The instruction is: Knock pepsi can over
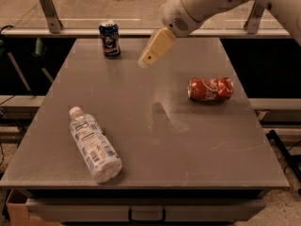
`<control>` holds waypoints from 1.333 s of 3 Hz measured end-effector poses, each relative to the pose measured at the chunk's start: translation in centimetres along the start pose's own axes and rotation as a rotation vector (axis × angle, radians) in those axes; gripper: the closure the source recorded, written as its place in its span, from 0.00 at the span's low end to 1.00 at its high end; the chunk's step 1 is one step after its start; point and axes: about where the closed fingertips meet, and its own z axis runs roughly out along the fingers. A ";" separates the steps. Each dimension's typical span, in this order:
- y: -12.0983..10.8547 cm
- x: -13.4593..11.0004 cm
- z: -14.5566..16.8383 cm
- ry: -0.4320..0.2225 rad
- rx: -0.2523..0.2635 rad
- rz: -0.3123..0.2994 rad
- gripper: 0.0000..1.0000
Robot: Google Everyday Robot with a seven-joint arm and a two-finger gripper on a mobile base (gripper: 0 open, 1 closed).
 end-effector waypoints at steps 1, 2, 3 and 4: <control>-2.1 -1.2 4.5 -0.091 0.032 0.086 0.00; -5.2 -2.4 10.4 -0.213 0.066 0.157 0.00; -7.9 -2.8 15.5 -0.315 0.081 0.219 0.00; -9.0 -3.8 19.7 -0.371 0.076 0.267 0.00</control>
Offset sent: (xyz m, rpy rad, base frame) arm 0.1728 0.0982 -0.0651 0.4568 -0.0633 -0.1179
